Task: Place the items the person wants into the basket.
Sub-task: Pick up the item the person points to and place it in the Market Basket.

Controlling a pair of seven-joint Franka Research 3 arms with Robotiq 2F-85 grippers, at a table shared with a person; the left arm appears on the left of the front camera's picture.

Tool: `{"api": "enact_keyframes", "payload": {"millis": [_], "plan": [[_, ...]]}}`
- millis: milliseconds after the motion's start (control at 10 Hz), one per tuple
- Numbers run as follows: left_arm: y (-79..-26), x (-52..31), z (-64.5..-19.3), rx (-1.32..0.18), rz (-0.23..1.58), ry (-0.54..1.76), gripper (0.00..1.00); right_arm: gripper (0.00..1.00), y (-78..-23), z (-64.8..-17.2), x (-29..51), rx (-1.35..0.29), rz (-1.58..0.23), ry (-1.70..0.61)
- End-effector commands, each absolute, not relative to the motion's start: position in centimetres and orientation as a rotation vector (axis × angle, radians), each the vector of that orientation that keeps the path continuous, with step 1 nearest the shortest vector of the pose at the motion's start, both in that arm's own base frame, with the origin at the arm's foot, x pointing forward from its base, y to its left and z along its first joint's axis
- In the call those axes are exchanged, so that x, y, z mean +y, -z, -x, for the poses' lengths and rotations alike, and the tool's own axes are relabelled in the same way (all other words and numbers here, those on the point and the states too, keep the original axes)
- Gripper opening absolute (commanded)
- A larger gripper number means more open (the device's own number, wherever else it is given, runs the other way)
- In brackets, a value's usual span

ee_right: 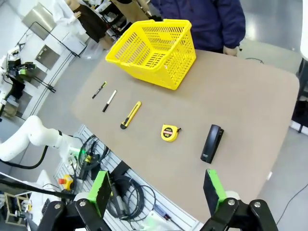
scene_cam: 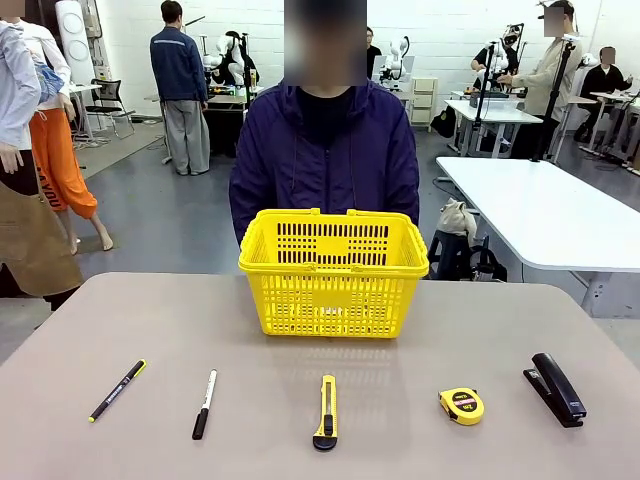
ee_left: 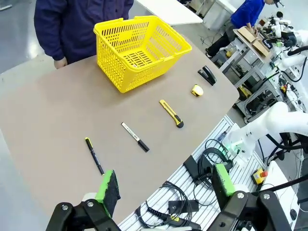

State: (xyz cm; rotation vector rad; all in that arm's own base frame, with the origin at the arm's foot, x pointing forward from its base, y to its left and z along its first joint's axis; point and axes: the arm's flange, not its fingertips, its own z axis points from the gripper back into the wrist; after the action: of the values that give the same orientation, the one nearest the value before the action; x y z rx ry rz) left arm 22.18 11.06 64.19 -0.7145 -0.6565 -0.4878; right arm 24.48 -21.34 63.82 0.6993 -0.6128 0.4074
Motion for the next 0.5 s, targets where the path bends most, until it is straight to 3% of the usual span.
{"api": "enact_keyframes", "payload": {"millis": [0, 400], "plan": [[-64.13, 11.49, -22.26, -0.658, 0.724, 0.509, 1.0, 1.0, -63.93, -24.45, -21.27, -0.621, -0.705, -0.424], [-64.13, 11.49, -22.26, -0.658, 0.724, 0.509, 1.0, 1.0, -63.93, -24.45, -21.27, -0.621, -0.705, -0.424]]}}
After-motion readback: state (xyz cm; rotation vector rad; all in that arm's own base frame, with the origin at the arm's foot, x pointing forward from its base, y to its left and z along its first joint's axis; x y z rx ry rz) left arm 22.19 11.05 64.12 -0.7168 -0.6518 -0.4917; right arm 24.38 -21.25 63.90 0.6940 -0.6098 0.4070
